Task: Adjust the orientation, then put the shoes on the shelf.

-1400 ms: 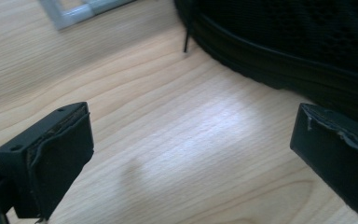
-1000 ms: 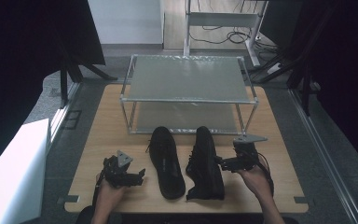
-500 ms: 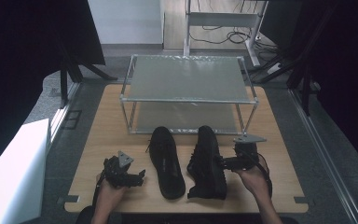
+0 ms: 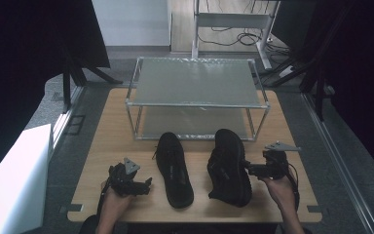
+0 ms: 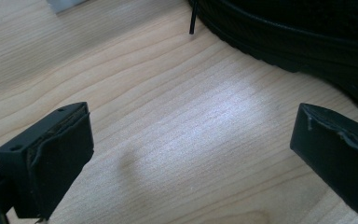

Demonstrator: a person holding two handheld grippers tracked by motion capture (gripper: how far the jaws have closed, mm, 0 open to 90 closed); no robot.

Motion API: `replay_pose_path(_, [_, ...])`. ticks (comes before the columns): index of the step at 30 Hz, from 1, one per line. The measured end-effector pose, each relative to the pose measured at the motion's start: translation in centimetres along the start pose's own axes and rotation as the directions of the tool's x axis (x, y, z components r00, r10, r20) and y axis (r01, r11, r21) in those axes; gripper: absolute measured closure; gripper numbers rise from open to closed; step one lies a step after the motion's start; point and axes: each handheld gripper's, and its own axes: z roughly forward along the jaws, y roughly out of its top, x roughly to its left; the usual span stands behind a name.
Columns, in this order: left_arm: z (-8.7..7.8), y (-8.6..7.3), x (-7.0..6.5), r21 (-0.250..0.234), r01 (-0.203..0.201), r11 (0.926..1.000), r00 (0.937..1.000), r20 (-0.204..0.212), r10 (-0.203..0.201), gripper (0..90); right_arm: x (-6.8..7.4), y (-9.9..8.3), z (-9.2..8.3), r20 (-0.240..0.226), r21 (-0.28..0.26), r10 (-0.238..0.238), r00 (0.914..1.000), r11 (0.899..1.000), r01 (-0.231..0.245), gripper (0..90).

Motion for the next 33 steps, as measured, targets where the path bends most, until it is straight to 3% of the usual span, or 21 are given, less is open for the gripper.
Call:
replay_pose_path(3, [0.0,0.0,0.0,0.003,-0.001,1.0,1.0,-0.001,0.001,0.0,-0.8,-0.4,-0.1,0.009,0.005,0.019,0.9998,1.0,-0.019,6.0])
replay_pose_path(7, [0.1,0.0,0.0,0.005,-0.004,1.0,1.0,-0.001,0.004,0.0,-1.8,-1.3,0.1,0.055,0.043,0.009,0.9984,0.999,-0.011,13.7])
replay_pose_path(9, [0.1,0.0,0.0,0.006,-0.002,1.0,1.0,0.0,0.002,0.0,-2.6,-2.2,0.9,0.038,0.088,0.023,0.999,0.996,-0.027,12.6])
replay_pose_path(12, [0.1,0.0,0.0,0.008,-0.002,1.0,1.0,-0.001,0.002,0.0,-3.1,-2.6,1.3,0.033,0.087,0.06,0.9976,0.994,-0.063,12.6])
replay_pose_path(14, [0.1,0.0,0.0,0.012,0.0,0.9999,1.0,0.001,0.0,0.0,-3.3,-2.8,1.4,0.037,0.102,0.037,0.9986,0.994,-0.04,11.8])
replay_pose_path(25, [0.0,0.1,-0.1,0.008,0.002,1.0,1.0,0.005,-0.003,0.0,-3.2,-2.5,-0.1,-0.003,0.031,0.045,0.999,0.999,-0.045,9.9])
replay_pose_path(33, [-0.8,0.7,-0.7,-0.035,0.04,0.9986,0.9984,0.042,-0.039,0.0,-2.4,-2.4,-0.8,-0.061,0.008,0.054,0.9966,0.999,-0.054,7.9])
